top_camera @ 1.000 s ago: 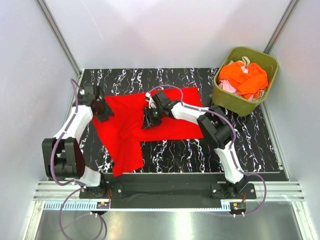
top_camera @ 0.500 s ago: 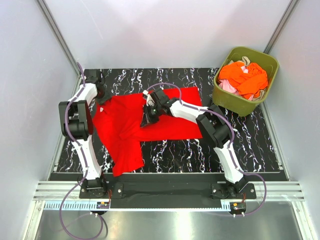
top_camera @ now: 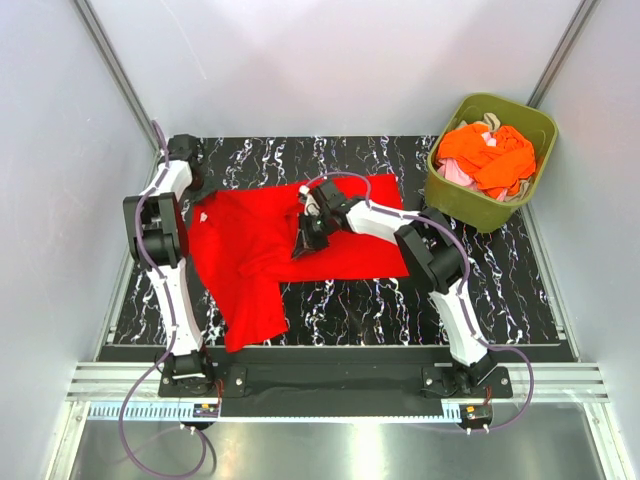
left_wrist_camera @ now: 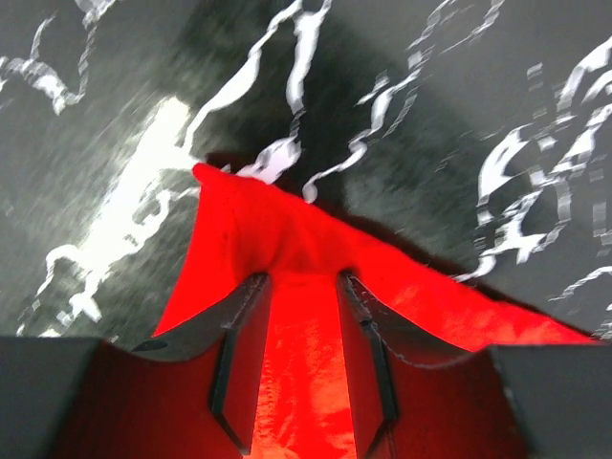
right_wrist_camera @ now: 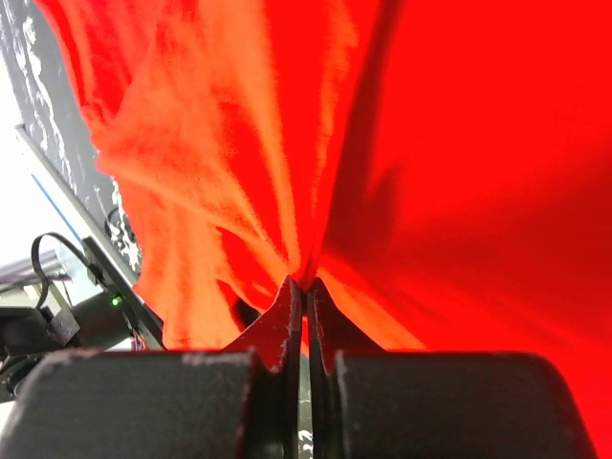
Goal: Fold and stack the t-shirts
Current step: Fold the tshirt
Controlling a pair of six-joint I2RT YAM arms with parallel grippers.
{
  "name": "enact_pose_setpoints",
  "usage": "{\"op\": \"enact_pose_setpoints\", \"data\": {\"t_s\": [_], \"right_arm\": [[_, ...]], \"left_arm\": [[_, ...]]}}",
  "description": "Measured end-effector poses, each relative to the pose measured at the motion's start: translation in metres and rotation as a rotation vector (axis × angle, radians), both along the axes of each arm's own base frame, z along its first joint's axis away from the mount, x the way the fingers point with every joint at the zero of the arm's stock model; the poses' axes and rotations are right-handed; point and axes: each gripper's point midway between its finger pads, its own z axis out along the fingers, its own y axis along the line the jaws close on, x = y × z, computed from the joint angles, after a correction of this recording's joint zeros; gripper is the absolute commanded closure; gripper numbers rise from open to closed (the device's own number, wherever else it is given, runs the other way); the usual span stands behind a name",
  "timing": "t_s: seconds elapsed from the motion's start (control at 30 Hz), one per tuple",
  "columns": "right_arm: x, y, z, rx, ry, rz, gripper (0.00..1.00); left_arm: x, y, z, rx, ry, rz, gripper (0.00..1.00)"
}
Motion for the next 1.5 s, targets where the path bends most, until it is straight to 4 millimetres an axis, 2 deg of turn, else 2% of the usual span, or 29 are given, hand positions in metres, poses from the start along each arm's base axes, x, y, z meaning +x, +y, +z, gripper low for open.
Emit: {"op": "enact_pose_setpoints", "data": {"t_s": [0.1,0.17,0.23,0.4,0.5,0.6,0.7,0.83,0.9,0.97,1.03,1.13,1.23,1.33,1.4,1.5], "right_arm": [[0.008,-0.01,-0.002,-0.011,0.012,-0.03,0.95],[0.013,-0.014,-0.002,-0.009,0.011,-0.043,0.84],[0.017,-0.016,-0.001,-0.008,0.01,-0.053,0.77],[0.027,-0.017,0.006,0.003,-0.005,-0.065,0.75],[0.035,-0.025,0.005,-0.016,-0.013,-0.095,0.74],[0.055,-0.049,0.006,-0.068,-0.037,-0.169,0.77],[0.087,-0.084,0.012,-0.141,-0.1,-0.27,0.78],[0.132,-0.134,0.02,-0.263,-0.201,-0.4,0.78],[0.147,-0.156,0.024,-0.33,-0.243,-0.446,0.79],[0.155,-0.169,0.027,-0.382,-0.276,-0.471,0.79],[0.162,-0.179,0.031,-0.433,-0.31,-0.481,0.79],[0.173,-0.19,0.029,-0.499,-0.346,-0.484,0.79],[0.179,-0.205,0.014,-0.57,-0.349,-0.479,0.8],[0.177,-0.227,-0.004,-0.649,-0.32,-0.476,0.8],[0.176,-0.243,-0.013,-0.7,-0.306,-0.479,0.8],[0.181,-0.26,-0.014,-0.742,-0.315,-0.496,0.81]], "left_arm": [[0.01,0.0,0.002,-0.006,-0.018,-0.009,0.58],[0.019,-0.001,0.002,-0.019,-0.028,-0.021,0.57],[0.031,-0.002,0.003,-0.035,-0.05,-0.034,0.57],[0.05,-0.007,0.005,-0.091,-0.094,-0.067,0.56],[0.051,-0.007,0.006,-0.105,-0.096,-0.07,0.53],[0.05,-0.006,0.009,-0.106,-0.099,-0.067,0.52],[0.051,-0.006,0.02,-0.106,-0.118,-0.065,0.51],[0.054,-0.01,0.053,-0.12,-0.178,-0.063,0.52],[0.053,-0.013,0.069,-0.133,-0.206,-0.066,0.52],[0.052,-0.016,0.076,-0.145,-0.219,-0.069,0.52],[0.052,-0.018,0.075,-0.152,-0.218,-0.074,0.52],[0.05,-0.019,0.059,-0.164,-0.187,-0.073,0.52],[0.049,-0.018,0.034,-0.176,-0.143,-0.068,0.52],[0.049,-0.016,0.005,-0.192,-0.098,-0.053,0.52],[0.056,-0.011,0.013,-0.201,-0.127,-0.045,0.52],[0.058,-0.004,0.016,-0.201,-0.138,-0.032,0.52]]}}
